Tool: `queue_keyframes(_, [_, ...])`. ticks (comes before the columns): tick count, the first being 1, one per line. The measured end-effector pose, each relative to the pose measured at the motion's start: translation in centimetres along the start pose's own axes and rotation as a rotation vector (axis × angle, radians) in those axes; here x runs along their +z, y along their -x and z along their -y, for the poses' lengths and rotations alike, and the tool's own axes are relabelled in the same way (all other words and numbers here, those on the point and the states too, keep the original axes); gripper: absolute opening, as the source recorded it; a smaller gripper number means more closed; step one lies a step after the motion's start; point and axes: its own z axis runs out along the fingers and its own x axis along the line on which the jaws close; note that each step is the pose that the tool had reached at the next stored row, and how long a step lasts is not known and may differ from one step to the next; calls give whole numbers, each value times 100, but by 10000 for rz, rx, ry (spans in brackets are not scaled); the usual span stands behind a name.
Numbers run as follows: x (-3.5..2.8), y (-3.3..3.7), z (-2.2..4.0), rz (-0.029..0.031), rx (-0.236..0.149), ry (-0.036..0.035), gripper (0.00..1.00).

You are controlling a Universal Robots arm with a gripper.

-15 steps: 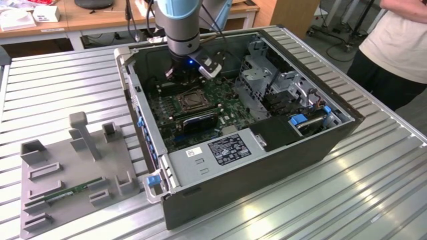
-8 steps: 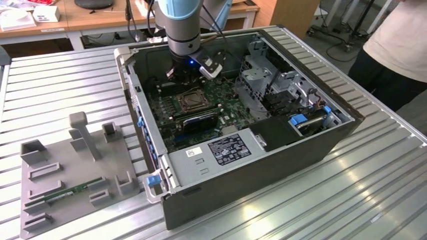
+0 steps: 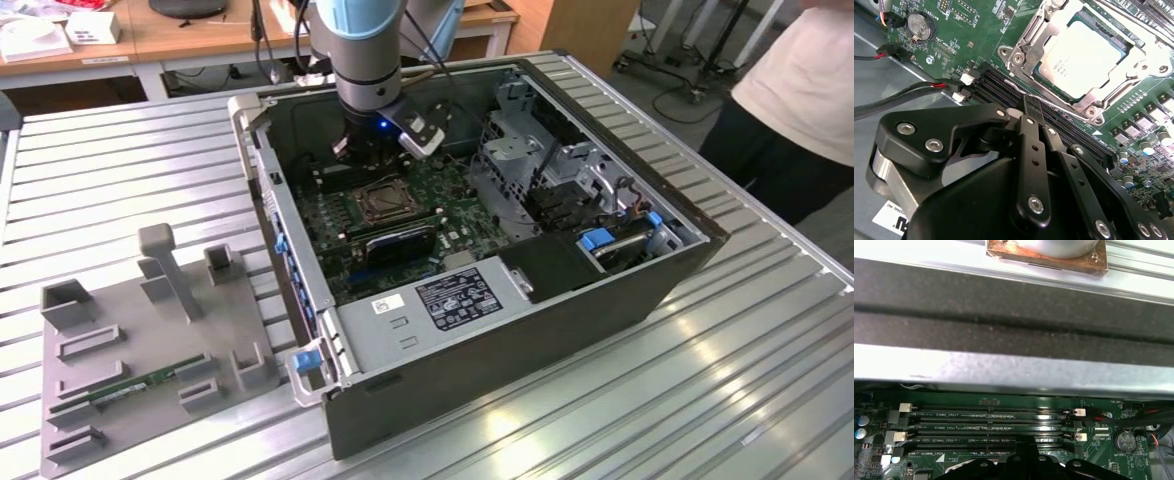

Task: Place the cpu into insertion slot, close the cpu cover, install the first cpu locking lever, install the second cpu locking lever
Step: 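Install the first cpu locking lever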

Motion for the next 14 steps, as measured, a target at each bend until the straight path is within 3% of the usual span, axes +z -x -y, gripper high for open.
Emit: queue_keyframes(14, [-3, 5, 18, 1, 0, 0, 11])
